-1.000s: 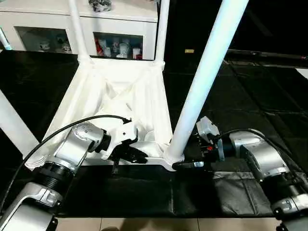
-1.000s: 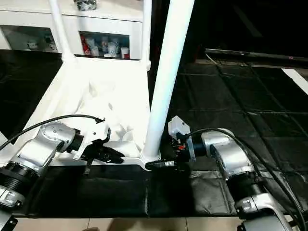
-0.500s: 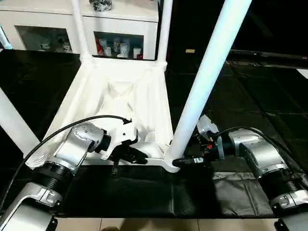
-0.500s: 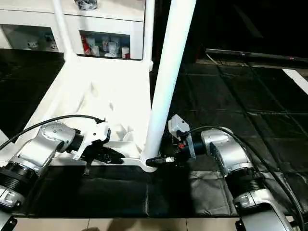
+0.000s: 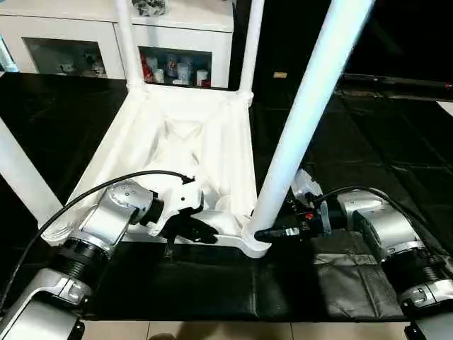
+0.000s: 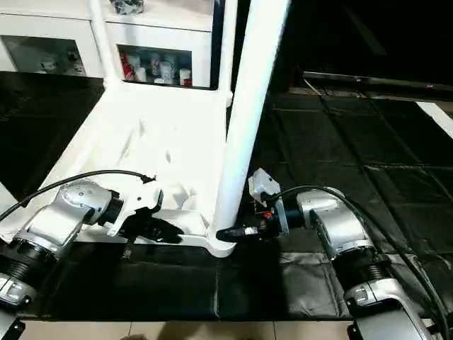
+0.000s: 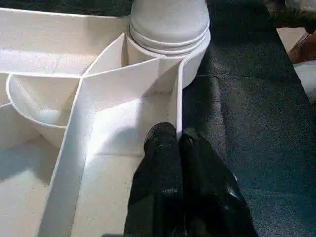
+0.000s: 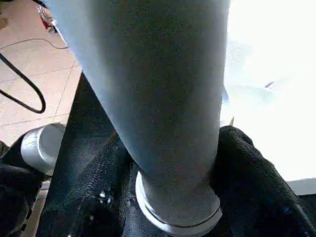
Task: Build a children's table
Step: Rotate leg to tighten
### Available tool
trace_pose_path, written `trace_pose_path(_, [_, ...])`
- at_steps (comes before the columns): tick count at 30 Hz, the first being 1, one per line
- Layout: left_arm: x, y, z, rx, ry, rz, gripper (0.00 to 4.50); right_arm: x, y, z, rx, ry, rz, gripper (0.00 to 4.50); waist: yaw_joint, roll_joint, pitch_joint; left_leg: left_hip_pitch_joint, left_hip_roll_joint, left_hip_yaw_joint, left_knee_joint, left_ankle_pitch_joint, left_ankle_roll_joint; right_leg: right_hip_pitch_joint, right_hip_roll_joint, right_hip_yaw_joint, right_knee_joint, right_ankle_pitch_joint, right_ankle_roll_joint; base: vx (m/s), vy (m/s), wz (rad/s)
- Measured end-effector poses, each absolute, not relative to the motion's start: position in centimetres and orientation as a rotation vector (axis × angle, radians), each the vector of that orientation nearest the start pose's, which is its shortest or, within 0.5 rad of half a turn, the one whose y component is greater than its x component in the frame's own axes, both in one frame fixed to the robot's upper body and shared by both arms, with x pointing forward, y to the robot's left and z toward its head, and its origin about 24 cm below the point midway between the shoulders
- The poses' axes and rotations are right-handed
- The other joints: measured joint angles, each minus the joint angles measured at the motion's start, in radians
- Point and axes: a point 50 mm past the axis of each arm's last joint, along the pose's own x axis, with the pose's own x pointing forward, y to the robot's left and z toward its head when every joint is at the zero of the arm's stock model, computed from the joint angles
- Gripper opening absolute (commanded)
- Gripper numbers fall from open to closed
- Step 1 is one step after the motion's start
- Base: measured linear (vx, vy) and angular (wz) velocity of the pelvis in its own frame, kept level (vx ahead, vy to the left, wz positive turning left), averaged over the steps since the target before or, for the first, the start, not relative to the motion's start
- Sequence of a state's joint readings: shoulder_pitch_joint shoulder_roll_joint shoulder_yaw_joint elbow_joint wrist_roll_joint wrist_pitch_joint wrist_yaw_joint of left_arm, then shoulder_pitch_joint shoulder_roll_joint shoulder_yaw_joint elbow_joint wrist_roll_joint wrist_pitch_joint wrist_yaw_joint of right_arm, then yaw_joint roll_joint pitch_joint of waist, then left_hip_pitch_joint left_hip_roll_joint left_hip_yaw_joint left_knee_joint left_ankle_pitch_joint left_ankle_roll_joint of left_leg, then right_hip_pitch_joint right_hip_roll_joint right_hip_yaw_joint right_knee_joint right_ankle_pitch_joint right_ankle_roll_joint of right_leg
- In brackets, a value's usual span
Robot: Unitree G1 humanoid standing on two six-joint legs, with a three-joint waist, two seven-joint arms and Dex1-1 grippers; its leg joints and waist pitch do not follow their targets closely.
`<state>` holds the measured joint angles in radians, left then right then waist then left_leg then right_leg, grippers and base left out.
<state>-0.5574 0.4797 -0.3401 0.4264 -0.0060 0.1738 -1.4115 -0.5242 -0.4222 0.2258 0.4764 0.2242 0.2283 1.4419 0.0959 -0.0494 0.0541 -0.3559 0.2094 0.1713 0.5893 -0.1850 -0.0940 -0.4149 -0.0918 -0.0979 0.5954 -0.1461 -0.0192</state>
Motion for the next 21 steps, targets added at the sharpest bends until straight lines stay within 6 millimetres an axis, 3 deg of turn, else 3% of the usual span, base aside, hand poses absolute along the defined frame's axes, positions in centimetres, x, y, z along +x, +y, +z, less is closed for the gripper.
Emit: trace_pose_path(21, [30.14,13.97,6.17,0.417,0.534,-1.474,0.0,29.45,-14.77,5.73,-0.033,0.387,1.454,2.06,0.004,0.002,0.0,0.001,0.0,0.0,0.001,0.0,0.0,0.001,0.0,0.001,0.001,-0.001,0.002,0.0,0.0,0.0])
